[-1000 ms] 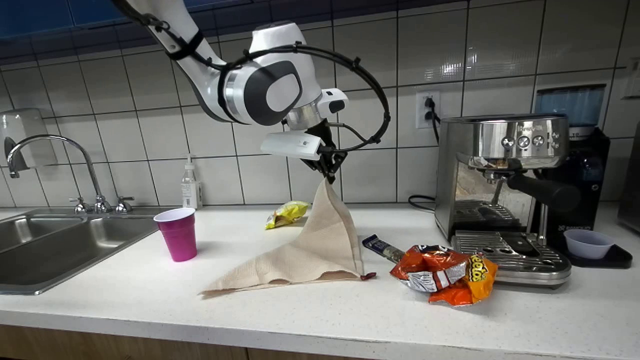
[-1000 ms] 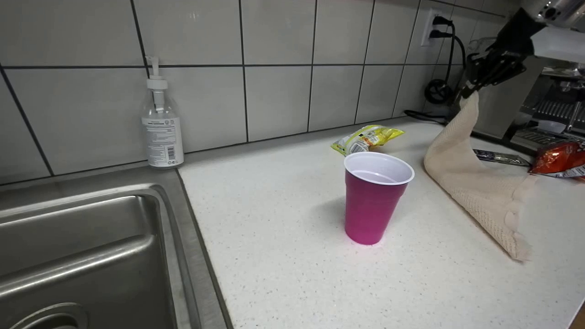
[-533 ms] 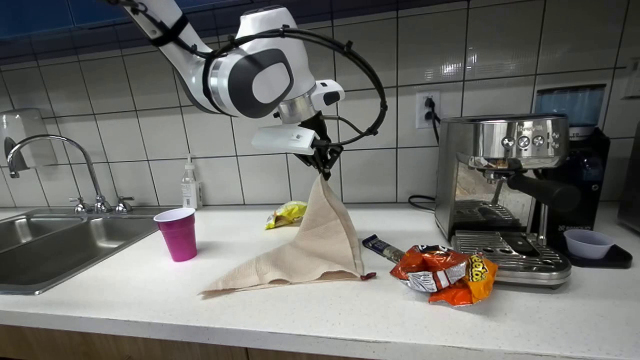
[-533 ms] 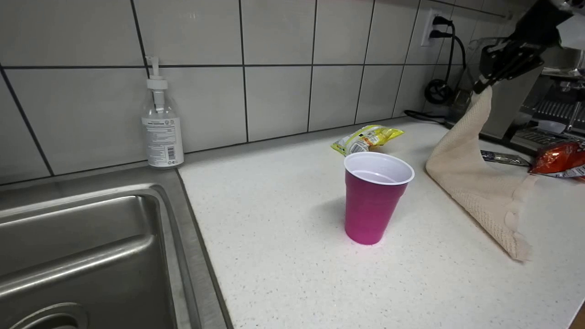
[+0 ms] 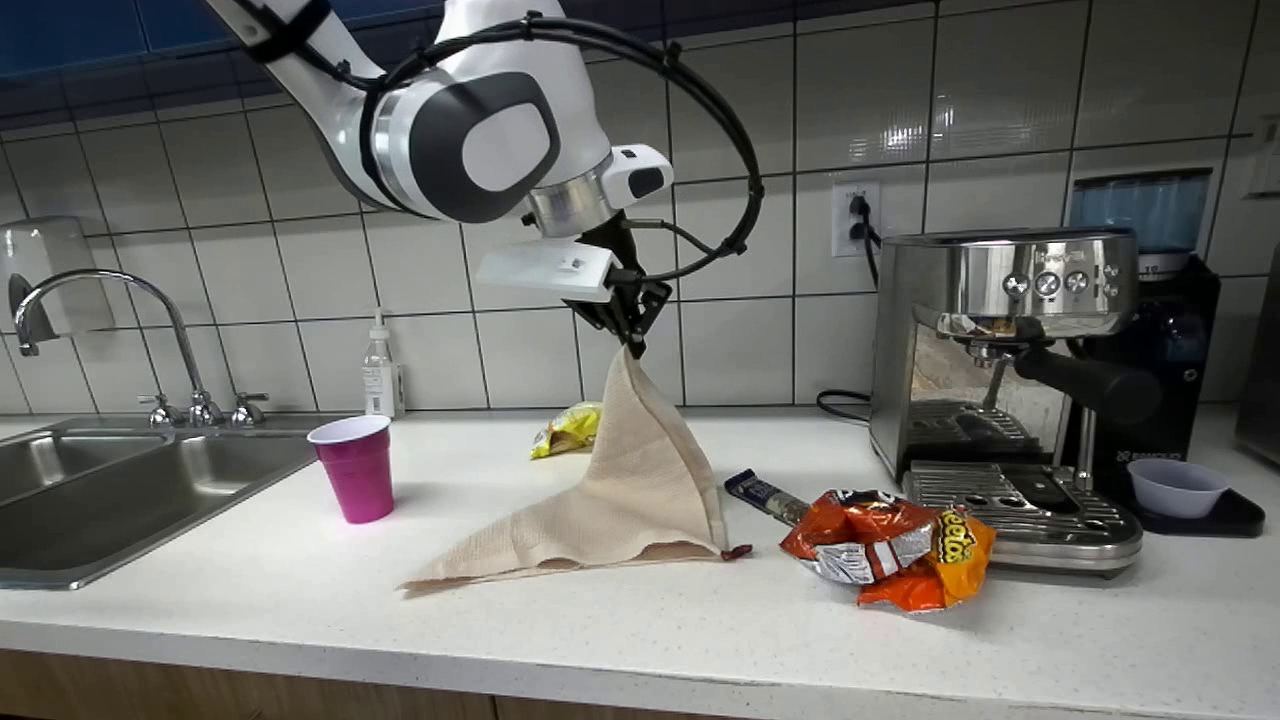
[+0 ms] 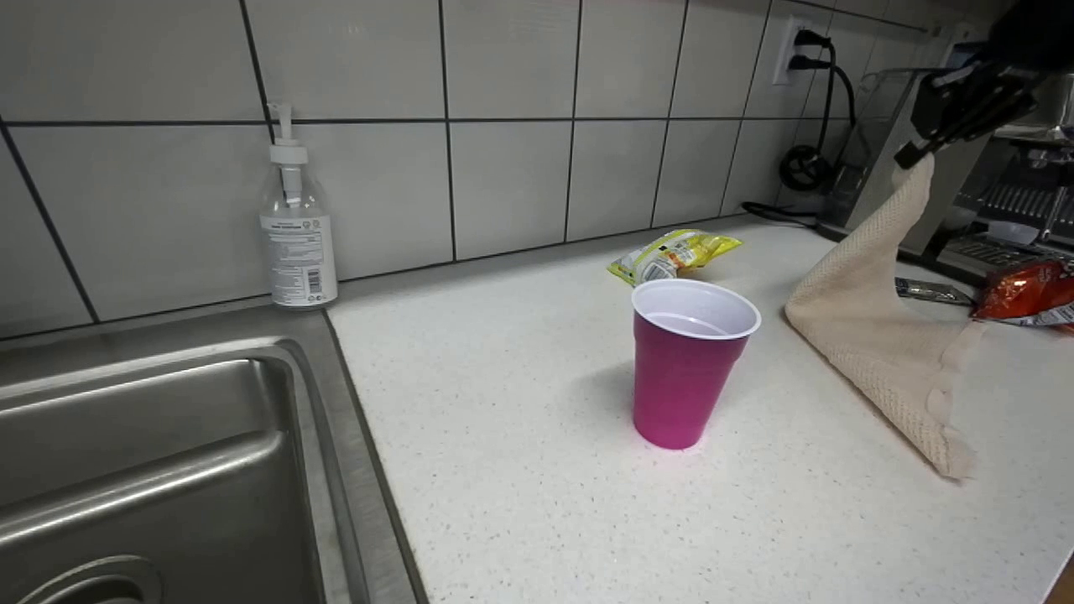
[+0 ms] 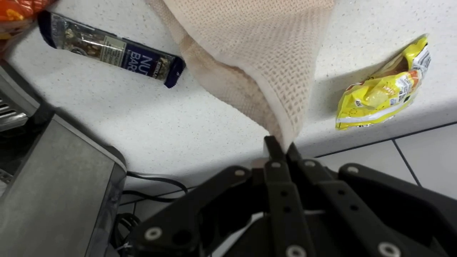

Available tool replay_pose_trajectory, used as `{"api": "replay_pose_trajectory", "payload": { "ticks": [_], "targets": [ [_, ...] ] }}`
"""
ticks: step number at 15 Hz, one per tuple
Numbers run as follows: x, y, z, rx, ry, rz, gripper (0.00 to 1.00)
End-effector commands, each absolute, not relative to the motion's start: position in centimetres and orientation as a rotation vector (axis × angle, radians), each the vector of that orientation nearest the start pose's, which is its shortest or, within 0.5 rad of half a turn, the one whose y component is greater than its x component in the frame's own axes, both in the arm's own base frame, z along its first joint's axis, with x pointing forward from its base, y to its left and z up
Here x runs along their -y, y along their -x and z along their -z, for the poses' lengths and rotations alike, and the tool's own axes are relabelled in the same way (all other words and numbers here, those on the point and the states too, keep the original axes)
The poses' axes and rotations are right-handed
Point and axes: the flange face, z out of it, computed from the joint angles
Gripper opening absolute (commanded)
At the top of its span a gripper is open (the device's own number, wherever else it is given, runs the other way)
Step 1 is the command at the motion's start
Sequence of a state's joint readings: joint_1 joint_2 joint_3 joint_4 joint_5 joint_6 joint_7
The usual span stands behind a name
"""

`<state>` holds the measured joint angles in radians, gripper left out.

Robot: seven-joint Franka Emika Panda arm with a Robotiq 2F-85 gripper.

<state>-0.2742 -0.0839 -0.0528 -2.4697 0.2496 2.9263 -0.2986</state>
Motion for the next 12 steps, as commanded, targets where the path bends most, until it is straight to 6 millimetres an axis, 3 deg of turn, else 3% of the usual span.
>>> {"api": "replay_pose_trajectory", "payload": {
  "ticks": [1,7,12],
  "targets": [
    [16.9,-44.9,-39.6,-0.328,3.033,0.841,0.01],
    [15.2,-42.5,-39.8,-0.251,3.031,0.802,0.01],
    [12.9,-41.7,-38.6,-0.188,3.036,0.768,0.01]
  ]
}}
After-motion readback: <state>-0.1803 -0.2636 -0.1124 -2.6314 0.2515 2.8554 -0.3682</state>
